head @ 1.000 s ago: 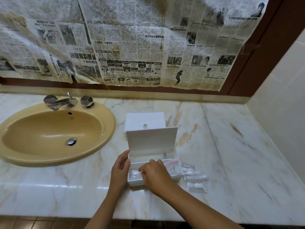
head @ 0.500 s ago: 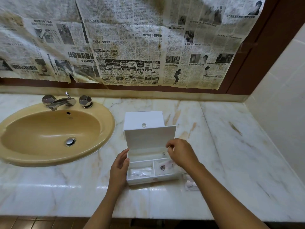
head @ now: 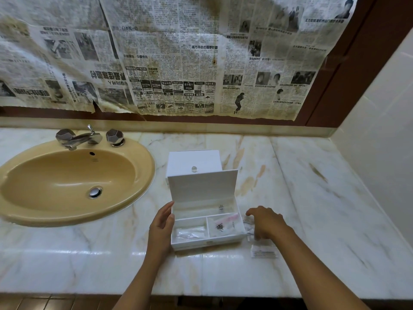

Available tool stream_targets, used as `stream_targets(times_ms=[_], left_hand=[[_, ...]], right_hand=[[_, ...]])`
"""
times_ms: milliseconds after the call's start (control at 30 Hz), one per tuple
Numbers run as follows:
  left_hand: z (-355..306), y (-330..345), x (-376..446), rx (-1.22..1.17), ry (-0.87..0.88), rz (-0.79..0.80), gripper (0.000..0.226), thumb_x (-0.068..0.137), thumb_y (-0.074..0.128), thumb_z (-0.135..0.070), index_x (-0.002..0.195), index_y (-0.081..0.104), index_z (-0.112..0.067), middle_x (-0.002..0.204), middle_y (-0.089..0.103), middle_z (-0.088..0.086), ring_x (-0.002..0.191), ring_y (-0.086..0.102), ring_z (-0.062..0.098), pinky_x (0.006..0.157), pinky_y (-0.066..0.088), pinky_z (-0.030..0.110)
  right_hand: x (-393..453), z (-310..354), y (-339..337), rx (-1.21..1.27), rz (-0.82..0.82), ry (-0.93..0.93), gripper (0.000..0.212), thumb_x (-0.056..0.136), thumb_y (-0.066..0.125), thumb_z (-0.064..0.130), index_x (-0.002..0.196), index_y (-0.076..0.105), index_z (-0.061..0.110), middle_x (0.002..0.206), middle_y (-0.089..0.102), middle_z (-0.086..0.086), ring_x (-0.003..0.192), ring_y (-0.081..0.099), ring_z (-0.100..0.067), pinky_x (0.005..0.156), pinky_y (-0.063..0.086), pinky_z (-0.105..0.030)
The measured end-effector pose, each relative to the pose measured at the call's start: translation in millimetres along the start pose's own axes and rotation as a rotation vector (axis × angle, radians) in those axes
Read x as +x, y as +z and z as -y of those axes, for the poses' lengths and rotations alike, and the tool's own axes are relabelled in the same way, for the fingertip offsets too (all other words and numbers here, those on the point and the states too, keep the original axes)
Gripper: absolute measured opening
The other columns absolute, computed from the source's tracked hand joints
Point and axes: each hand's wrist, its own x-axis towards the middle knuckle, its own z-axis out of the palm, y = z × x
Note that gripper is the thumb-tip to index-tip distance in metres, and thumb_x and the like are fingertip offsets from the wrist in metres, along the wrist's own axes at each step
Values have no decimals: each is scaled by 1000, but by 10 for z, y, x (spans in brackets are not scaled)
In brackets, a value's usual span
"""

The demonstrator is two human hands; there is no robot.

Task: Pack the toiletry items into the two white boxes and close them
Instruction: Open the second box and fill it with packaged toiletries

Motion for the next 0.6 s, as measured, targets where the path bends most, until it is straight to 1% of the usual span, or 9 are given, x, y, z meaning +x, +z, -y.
stream_targets(times_ms=[100, 200, 267, 333, 433, 533, 600], left_hand=[[-4, 3, -2, 7, 2, -1, 32, 98, 50, -11, 126, 59, -24, 120, 63, -9, 101, 60, -7, 75, 49, 4], [-2, 2, -3, 7, 4, 2, 32, 99, 50, -12, 126, 59, -25, 121, 63, -9, 106, 60, -1, 77, 50, 6], [-4, -1, -2, 4, 8, 1, 32, 98, 50, -11, 125, 59, -25, 122, 63, -9, 107, 60, -1, 78, 50, 6], [-16, 1, -7, 3, 11, 2, 31, 99, 50, -11, 124, 59, -27, 121, 63, -9, 106, 60, -2, 77, 49, 5], [-25, 7, -11, -3, 13, 5, 31, 99, 50, -10, 123, 59, -27, 120, 62, -9, 104, 60, -4, 76, 49, 5], [-19, 6, -4, -4, 12, -2, 31, 98, 50, -8, 123, 59, -24, 120, 63, -7, 100, 60, -12, 76, 48, 3], [-16, 6, 2, -8, 13, -6, 31, 97, 50, -6, 123, 60, -21, 120, 63, -5, 98, 59, -15, 75, 47, 3]], right_hand=[[14, -6, 51, 72, -104, 18, 50, 84, 61, 8, 129, 53, 27, 134, 53, 2, 121, 51, -21, 98, 39, -32], [11, -16, 35, 112, -195, 43, 31, 88, 57, 11, 117, 62, 22, 122, 61, 0, 113, 57, -21, 97, 40, -30], [15, -23, 22, 131, -216, 42, 24, 90, 57, 18, 113, 64, 19, 116, 64, -1, 110, 58, -21, 95, 40, -30], [28, -29, 28, 157, -221, 44, 20, 89, 58, 21, 107, 67, 17, 110, 66, -1, 104, 60, -22, 90, 43, -29], [31, -33, 45, 225, -231, 48, 13, 90, 58, 17, 100, 65, 14, 102, 65, -3, 91, 61, -21, 75, 42, -25], [11, -22, 27, 290, -252, 30, 2, 90, 55, 15, 89, 56, 15, 94, 62, -4, 82, 57, -21, 66, 39, -25], [8, -10, 15, 322, -271, 34, 5, 89, 55, 12, 87, 55, 16, 91, 61, -3, 79, 57, -20, 64, 39, -25]])
